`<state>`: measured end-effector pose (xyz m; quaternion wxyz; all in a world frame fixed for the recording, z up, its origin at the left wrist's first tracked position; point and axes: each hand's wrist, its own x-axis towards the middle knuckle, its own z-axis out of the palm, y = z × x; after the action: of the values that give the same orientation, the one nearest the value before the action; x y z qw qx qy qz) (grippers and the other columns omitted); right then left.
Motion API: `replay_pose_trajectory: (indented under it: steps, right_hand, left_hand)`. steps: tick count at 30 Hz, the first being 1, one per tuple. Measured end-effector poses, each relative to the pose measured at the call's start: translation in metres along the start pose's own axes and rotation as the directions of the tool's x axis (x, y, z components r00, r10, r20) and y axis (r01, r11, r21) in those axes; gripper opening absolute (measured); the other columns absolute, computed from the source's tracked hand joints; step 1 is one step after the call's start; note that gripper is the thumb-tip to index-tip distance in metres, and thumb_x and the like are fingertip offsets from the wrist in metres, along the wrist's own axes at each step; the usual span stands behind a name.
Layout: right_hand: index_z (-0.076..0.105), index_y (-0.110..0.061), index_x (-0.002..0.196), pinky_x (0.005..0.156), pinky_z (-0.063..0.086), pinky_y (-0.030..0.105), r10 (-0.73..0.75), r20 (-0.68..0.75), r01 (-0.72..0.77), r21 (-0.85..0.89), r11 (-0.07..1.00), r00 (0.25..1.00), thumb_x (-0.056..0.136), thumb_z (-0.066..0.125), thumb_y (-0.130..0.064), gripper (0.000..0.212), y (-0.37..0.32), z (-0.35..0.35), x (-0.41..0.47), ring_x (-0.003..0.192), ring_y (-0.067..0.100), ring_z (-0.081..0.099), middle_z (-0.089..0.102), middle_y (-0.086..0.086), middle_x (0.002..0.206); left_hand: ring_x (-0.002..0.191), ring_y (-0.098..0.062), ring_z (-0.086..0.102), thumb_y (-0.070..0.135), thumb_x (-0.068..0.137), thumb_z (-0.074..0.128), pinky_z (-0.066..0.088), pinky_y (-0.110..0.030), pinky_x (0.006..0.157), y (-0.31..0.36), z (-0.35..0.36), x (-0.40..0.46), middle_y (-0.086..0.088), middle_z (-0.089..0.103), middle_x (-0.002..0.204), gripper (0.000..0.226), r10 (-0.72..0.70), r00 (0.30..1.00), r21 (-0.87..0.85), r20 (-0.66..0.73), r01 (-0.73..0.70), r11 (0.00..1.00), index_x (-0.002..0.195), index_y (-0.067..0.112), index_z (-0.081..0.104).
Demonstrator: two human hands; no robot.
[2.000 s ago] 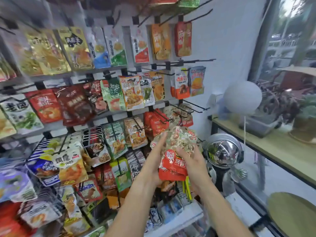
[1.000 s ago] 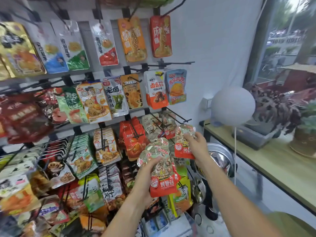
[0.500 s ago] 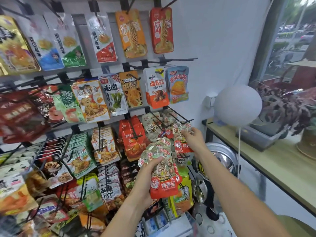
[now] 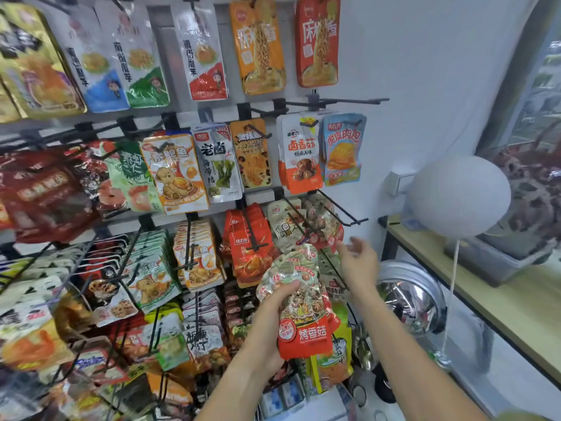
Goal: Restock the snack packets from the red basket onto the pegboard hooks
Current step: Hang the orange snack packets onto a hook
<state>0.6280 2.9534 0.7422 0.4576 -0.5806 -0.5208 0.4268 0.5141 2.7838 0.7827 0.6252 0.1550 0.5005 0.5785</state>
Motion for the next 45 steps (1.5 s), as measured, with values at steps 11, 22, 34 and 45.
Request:
replay_pose_trajectory:
  steps: [11,22,34,45]
  right_hand:
    - [0.08,-0.014,0.1,0.094,0.057,0.061,0.087,0.27,-0.203,0.442,0.874,0.959,0.104,0.062,-0.025,0.022,0.007,-0.016,-0.099,0.097,0.039,0.075,0.079,0.013,0.099]
    - [0.075,-0.016,0.089,0.1,0.054,0.048,0.088,0.028,-0.091,0.473,0.876,0.996,0.104,0.063,-0.026,0.021,0.017,-0.025,-0.074,0.105,0.031,0.07,0.076,0.011,0.098]
    - [0.076,-0.021,0.097,0.099,0.055,0.061,0.103,0.084,-0.126,0.356,0.926,0.991,0.1,0.066,-0.036,0.018,0.014,-0.032,-0.008,0.101,0.032,0.074,0.08,0.005,0.096]
    - [0.073,-0.012,0.101,0.09,0.059,0.056,0.154,0.114,-0.176,0.225,0.958,0.981,0.1,0.066,-0.031,0.021,0.004,-0.029,0.025,0.091,0.03,0.073,0.076,0.019,0.098]
  left_hand:
    - [0.084,-0.034,0.077,0.027,0.091,0.071,0.061,-0.043,0.079,-0.02,0.009,0.003,-0.019,0.078,0.107,0.03,-0.011,1.0,-0.065,0.024,0.012,0.998,0.113,0.009,0.081]
    - [0.094,-0.041,0.075,0.033,0.09,0.077,0.053,-0.062,0.104,-0.028,0.008,0.002,-0.023,0.076,0.116,0.042,-0.079,0.996,-0.05,-0.042,0.077,0.996,0.125,0.009,0.074]
    - [0.106,-0.047,0.073,0.035,0.091,0.075,0.053,-0.067,0.102,-0.034,-0.004,0.008,-0.024,0.077,0.115,0.041,-0.055,0.996,-0.046,-0.063,0.053,0.998,0.127,0.014,0.07]
    - [0.082,-0.037,0.077,0.034,0.093,0.073,0.063,-0.052,0.082,-0.026,0.003,0.007,-0.017,0.079,0.097,0.034,-0.028,0.999,-0.029,-0.023,0.027,0.999,0.12,0.014,0.071]
